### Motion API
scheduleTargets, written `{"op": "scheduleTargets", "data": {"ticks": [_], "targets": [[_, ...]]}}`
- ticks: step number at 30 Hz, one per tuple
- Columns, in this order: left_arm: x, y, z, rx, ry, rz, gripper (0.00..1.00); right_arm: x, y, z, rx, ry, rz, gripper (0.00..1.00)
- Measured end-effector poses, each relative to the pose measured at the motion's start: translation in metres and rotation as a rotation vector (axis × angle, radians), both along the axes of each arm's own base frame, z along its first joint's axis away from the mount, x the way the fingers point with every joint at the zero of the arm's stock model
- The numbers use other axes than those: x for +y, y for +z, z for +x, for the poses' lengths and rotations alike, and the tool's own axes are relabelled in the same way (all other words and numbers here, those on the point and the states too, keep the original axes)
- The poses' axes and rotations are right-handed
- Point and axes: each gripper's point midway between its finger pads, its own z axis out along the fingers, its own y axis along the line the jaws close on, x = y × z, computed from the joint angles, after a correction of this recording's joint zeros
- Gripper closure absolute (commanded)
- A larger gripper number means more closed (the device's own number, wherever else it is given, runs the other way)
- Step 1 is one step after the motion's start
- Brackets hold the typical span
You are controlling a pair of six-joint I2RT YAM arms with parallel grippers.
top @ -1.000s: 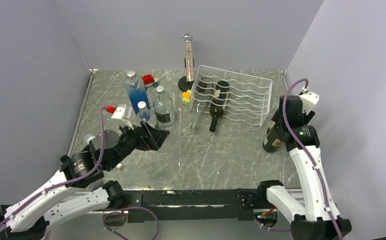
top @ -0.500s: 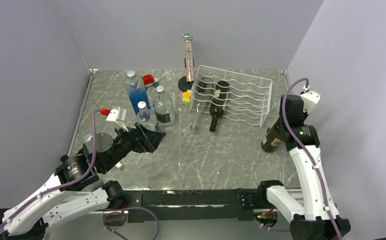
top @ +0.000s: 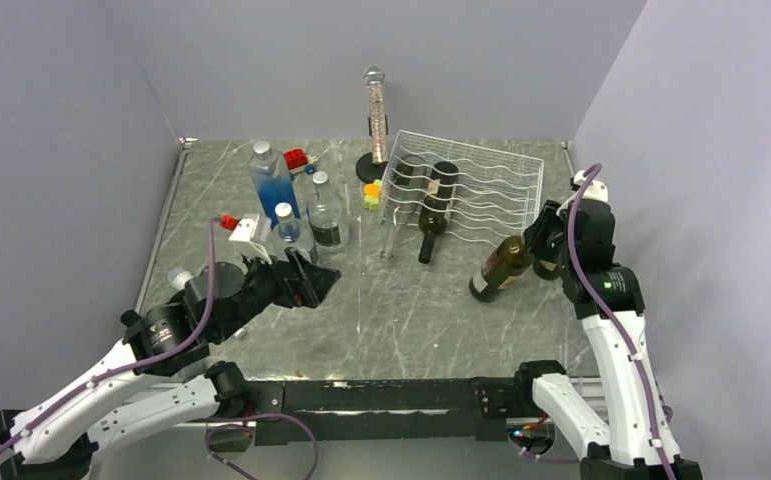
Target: Put the wine bottle on the wine rack
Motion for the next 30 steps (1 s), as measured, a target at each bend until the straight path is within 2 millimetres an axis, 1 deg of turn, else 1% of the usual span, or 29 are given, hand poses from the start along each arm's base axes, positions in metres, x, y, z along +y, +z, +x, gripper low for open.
{"op": "scheduleTargets", "data": {"ticks": [9,14,20,25,30], "targets": [[-0.003,0.001,-0.001,-0.001,-0.013,-0.007,0.01,0.036,0.009,-0.010,-0.029,0.208,0.056,1.00],[-0.010,0.000,-0.001,0.005,-0.036,-0.006,0.01,0.057,0.011,-0.015,-0.033,0.329,0.097,1.00],[-0.032,0.011,-0.013,-0.045,-0.173,-0.058,0.01,0.086,0.017,-0.026,-0.035,0.475,0.191,1.00],[-0.046,0.012,-0.022,-0.080,-0.274,-0.068,0.01,0.113,0.030,-0.035,-0.052,0.590,0.310,1.00],[-0.061,0.010,-0.022,-0.087,-0.329,-0.065,0.01,0.142,0.045,-0.040,-0.088,0.714,0.410,1.00]]}}
